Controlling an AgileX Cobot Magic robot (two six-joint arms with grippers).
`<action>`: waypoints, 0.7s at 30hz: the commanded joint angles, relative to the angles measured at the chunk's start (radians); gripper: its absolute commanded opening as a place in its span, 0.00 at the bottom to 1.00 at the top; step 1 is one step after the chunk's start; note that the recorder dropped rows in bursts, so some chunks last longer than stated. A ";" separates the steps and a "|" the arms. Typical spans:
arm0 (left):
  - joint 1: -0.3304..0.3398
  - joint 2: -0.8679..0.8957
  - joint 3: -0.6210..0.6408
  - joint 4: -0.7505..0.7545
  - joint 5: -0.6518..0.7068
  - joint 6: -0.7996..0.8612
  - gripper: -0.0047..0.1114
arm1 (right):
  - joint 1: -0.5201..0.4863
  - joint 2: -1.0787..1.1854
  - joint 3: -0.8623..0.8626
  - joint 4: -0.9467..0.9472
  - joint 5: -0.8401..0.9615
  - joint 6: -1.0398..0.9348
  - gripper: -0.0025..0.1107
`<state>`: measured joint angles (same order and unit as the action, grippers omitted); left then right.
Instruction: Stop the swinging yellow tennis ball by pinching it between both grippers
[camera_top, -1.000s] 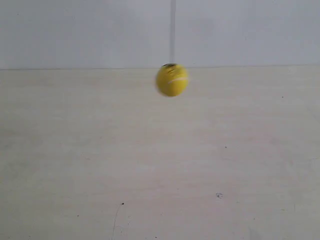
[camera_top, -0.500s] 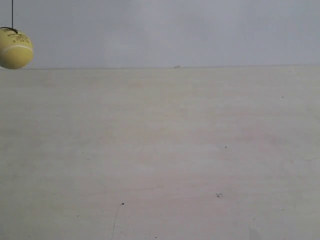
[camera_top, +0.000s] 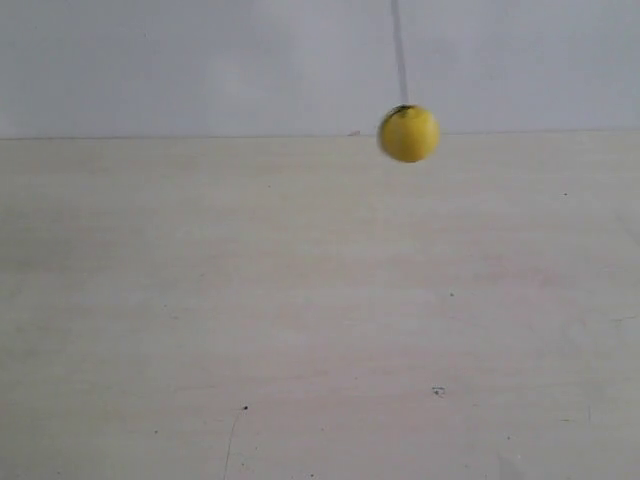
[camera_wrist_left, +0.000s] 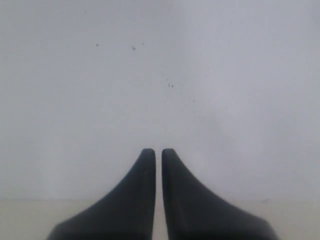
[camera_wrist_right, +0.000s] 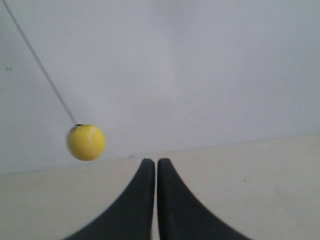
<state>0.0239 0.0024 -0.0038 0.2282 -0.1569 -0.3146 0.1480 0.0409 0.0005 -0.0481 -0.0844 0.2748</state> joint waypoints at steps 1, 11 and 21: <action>0.004 0.004 0.004 0.031 -0.164 -0.023 0.08 | 0.001 0.004 0.000 -0.002 -0.196 0.014 0.02; 0.004 0.395 -0.249 0.047 -0.350 -0.023 0.08 | 0.001 0.239 -0.152 -0.078 -0.331 0.082 0.02; 0.004 0.999 -0.562 0.784 -0.410 -0.557 0.08 | 0.001 0.849 -0.282 -0.505 -0.473 0.237 0.02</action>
<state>0.0239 0.8958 -0.5372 0.8596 -0.5112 -0.7743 0.1480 0.7666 -0.2737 -0.4912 -0.4824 0.5332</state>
